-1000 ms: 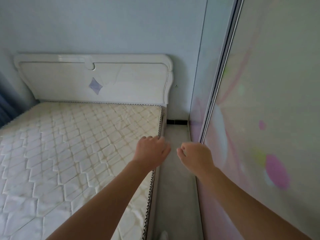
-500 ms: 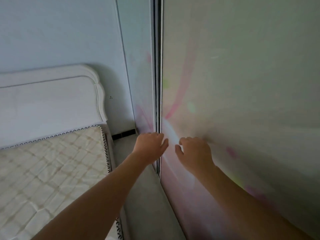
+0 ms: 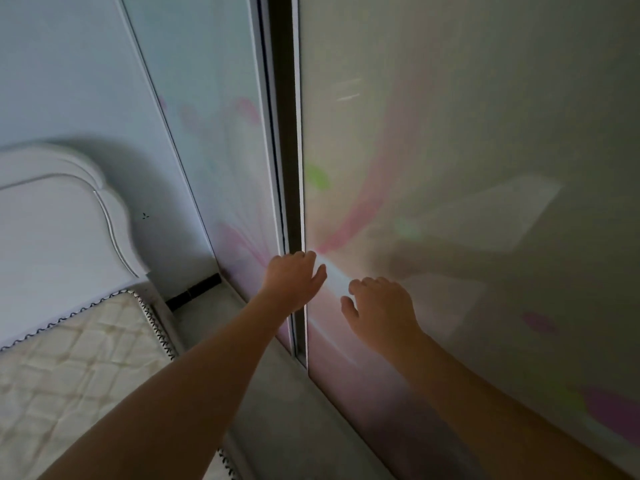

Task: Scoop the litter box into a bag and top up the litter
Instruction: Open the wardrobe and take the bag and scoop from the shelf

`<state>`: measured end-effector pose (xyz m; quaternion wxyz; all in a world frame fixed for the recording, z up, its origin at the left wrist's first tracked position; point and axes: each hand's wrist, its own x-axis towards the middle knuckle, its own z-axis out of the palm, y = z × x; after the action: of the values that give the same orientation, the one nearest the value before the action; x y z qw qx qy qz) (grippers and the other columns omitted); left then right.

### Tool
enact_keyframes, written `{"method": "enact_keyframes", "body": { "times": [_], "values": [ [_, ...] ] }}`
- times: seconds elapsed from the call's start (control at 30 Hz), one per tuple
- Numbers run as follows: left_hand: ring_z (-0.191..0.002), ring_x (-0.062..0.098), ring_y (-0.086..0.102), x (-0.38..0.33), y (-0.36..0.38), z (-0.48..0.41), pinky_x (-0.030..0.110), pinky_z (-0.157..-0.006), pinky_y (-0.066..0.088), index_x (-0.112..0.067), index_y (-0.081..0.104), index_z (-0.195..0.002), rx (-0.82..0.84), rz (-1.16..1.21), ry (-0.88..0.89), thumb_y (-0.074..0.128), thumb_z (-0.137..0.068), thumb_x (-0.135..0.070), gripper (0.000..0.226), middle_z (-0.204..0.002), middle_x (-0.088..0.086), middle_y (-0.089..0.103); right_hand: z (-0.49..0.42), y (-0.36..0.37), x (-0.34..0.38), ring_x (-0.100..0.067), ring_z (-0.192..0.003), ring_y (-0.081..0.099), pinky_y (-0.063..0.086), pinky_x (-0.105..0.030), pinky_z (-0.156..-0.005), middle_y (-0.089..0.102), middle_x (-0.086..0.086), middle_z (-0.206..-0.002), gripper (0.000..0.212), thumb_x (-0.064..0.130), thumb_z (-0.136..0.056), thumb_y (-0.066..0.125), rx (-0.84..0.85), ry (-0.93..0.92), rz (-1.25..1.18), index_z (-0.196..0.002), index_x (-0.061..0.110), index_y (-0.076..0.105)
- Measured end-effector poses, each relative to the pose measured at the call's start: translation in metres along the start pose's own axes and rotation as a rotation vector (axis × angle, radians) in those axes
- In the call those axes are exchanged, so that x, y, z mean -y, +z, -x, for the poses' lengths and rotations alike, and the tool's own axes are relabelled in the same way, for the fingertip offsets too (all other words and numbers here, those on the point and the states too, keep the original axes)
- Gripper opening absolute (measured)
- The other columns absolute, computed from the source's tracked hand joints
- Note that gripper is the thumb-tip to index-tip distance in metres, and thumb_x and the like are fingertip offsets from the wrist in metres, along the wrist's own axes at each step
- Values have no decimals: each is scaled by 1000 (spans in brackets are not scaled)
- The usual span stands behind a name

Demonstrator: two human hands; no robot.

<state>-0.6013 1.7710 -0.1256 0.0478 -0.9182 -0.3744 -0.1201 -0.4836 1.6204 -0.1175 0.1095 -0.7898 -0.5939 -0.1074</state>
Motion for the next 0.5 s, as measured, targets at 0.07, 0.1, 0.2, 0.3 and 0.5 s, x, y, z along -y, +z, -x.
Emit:
{"method": "enact_keyframes", "body": {
  "times": [0.07, 0.1, 0.2, 0.3, 0.5],
  "values": [
    [-75, 17, 60, 5, 4, -5, 30, -69, 45, -16, 55, -109, 0, 21, 3, 26, -100, -50, 46, -86, 1, 62, -8, -2, 7, -21, -85, 62, 46, -33, -75, 69, 2, -91, 32, 39, -98, 42, 29, 8, -3, -100, 19, 67],
    [-76, 17, 61, 8, 5, -8, 30, -70, 45, -16, 55, -111, -5, 43, -6, 27, -100, -50, 46, -89, 1, 63, -11, -2, 10, -20, -87, 62, 46, -32, -76, 69, 2, -94, 34, 40, -99, 40, 31, 10, -2, -102, 20, 66],
    [-87, 21, 63, 14, 4, -19, 33, -74, 49, -13, 50, -123, -1, 180, -100, 34, -99, -49, 45, -102, 5, 64, -19, -2, 13, -21, -90, 62, 47, -32, -79, 69, 2, -98, 36, 41, -100, 38, 42, 25, 22, -106, 20, 66],
    [-102, 25, 62, 17, 6, -32, 37, -82, 53, -12, 35, -139, 3, 323, -100, 44, -97, -47, 56, -122, 8, 57, -24, -1, 18, -20, -92, 62, 48, -34, -81, 69, 2, -100, 37, 42, -100, 37, 68, 41, 21, -109, 20, 65],
    [-116, 28, 57, 19, 11, -68, 40, -92, 51, -12, 27, -144, 0, 683, -185, 56, -95, -38, 63, -138, 10, 46, -38, 2, 25, -20, -89, 62, 46, -32, -77, 68, 2, -96, 35, 41, -99, 38, 70, 53, 49, -106, 20, 66]
  ]
}}
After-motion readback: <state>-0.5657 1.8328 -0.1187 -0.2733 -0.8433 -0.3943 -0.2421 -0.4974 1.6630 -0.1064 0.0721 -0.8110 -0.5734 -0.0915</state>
